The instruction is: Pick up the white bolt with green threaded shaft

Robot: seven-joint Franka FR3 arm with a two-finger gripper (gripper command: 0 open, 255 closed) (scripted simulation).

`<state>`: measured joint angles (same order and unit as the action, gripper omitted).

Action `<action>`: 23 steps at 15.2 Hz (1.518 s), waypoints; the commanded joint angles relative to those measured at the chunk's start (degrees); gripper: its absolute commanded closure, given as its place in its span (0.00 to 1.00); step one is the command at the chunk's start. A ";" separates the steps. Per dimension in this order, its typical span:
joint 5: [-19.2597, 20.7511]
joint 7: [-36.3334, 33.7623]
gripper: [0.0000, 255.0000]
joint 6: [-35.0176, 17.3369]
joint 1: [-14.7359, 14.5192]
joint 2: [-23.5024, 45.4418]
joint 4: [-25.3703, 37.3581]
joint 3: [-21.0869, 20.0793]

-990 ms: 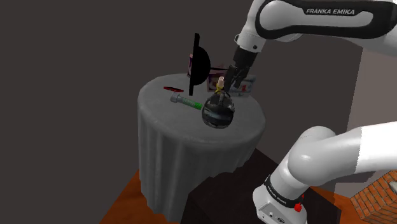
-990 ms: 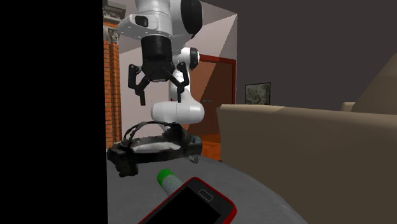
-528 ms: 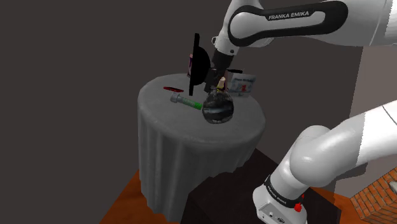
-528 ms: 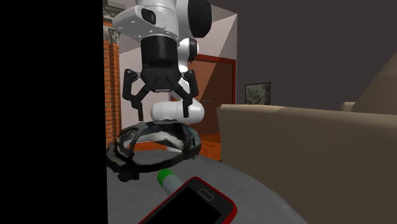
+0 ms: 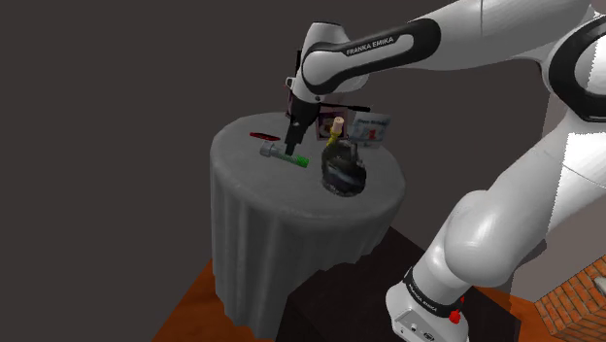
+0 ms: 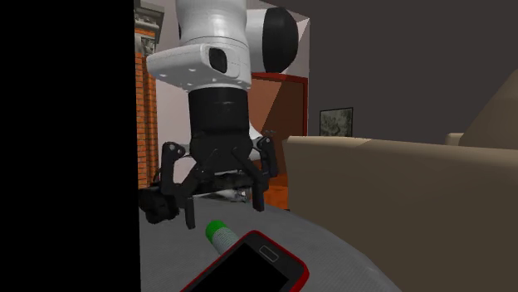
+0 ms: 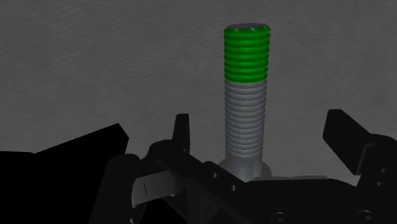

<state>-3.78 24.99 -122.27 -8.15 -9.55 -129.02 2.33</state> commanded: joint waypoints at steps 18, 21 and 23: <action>-0.53 1.64 1.00 -6.95 -0.32 4.92 -2.02 -0.09; -0.39 1.34 1.00 -5.26 -0.37 3.87 -1.35 -0.14; -0.27 1.20 1.00 -3.70 -0.36 3.18 -0.48 -0.15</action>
<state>-4.11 26.29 -126.84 -8.50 -6.04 -130.00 2.20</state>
